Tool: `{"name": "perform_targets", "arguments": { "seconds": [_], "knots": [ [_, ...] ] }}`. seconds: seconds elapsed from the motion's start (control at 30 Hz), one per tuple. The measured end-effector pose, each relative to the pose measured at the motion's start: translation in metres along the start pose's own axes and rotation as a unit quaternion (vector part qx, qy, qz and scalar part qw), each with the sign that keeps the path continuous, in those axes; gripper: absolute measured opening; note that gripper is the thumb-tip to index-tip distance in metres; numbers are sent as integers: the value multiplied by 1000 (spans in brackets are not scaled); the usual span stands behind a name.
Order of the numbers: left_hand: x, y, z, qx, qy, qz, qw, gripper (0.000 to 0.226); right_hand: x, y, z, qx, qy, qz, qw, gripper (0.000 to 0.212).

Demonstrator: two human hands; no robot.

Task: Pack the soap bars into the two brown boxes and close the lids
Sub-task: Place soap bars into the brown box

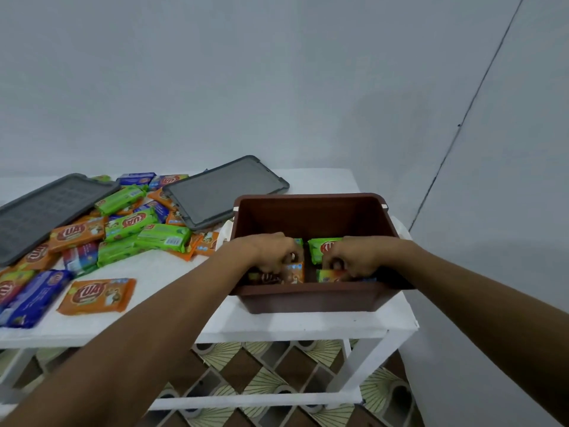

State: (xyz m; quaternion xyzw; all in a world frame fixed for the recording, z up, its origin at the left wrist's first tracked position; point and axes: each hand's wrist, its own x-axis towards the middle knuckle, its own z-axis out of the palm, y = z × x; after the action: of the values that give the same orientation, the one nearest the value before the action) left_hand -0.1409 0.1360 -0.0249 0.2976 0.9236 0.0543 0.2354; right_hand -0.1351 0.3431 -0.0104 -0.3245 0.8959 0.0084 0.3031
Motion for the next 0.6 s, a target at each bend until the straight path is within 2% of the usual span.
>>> {"name": "perform_targets", "arguments": {
  "seconds": [0.07, 0.27, 0.37, 0.5, 0.6],
  "knots": [
    [3, -4, -3, 8, -1, 10, 1000, 34, 2, 4, -1, -28, 2, 7, 1000, 30],
    [-3, -3, -4, 15, -33, 7, 999, 15, 0, 4, -3, -9, 10, 5, 1000, 35],
    [-5, -1, -5, 12, -39, -1, 999, 11, 2, 6, 1, -11, 42, 28, 999, 31],
    [-7, -2, -4, 28, -3, -5, 1000, 26, 4, 6, 2, 1, 131, 65, 989, 31],
    [-7, -3, -6, 78, 47, -1, 996, 32, 3, 5, 1, -1, 151, 64, 987, 32]
  ]
}}
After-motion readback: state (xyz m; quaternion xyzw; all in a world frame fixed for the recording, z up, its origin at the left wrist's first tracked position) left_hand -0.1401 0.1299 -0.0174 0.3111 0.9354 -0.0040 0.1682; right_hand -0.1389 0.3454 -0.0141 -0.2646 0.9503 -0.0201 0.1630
